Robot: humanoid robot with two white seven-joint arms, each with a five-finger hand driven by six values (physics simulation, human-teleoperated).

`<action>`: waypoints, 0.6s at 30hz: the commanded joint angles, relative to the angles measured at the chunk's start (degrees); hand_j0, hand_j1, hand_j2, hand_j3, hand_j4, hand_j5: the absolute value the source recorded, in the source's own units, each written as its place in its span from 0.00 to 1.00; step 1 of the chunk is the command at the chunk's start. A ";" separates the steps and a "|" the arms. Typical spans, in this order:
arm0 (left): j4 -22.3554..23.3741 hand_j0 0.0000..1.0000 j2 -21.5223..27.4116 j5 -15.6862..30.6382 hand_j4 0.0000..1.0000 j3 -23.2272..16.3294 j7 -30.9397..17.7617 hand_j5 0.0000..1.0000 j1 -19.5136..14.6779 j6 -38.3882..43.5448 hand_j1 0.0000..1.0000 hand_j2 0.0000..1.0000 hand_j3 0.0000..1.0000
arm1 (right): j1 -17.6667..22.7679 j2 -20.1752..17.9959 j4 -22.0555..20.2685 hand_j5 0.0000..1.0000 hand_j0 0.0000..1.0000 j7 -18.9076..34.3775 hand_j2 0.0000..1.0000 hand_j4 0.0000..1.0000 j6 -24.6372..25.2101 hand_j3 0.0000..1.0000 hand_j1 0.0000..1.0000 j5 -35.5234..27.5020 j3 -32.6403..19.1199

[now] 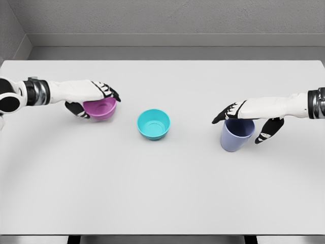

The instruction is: Stacking bowl and cup with both arms

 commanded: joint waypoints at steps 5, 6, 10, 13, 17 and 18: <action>-6.76 0.70 0.55 0.75 0.70 0.45 0.07 0.70 0.00 0.18 0.70 0.70 0.70 | -0.09 -0.02 -0.02 1.00 1.00 -0.02 1.00 1.00 0.14 1.00 1.00 -0.38 -0.12; -7.64 0.69 1.07 0.84 0.69 0.54 0.07 0.69 -0.09 0.18 0.69 0.69 0.69 | -0.09 -0.02 -0.02 1.00 1.00 -0.02 1.00 1.00 0.14 1.00 1.00 -0.38 -0.12; -10.10 0.69 1.69 1.98 0.69 0.36 0.07 0.69 -0.09 0.18 0.69 0.69 0.69 | -0.26 -0.02 -0.02 1.00 1.00 -0.02 1.00 1.00 0.14 1.00 1.00 -0.38 -0.21; -12.03 0.70 2.39 2.77 0.70 0.28 0.07 0.70 -0.35 0.18 0.70 0.70 0.70 | -0.26 0.07 0.15 1.00 1.00 0.51 1.00 1.00 0.14 1.00 1.00 -0.38 -0.21; -12.21 0.70 2.30 3.03 0.70 0.10 0.07 0.70 -0.53 0.18 0.70 0.70 0.70 | -0.26 0.07 0.07 1.00 1.00 0.51 1.00 1.00 0.14 1.00 1.00 -0.38 -0.30; -12.82 0.70 2.30 3.03 0.70 0.10 0.07 0.70 -0.53 0.18 0.70 0.70 0.70 | -0.26 0.07 0.07 1.00 1.00 0.51 1.00 1.00 0.14 1.00 1.00 -0.38 -0.30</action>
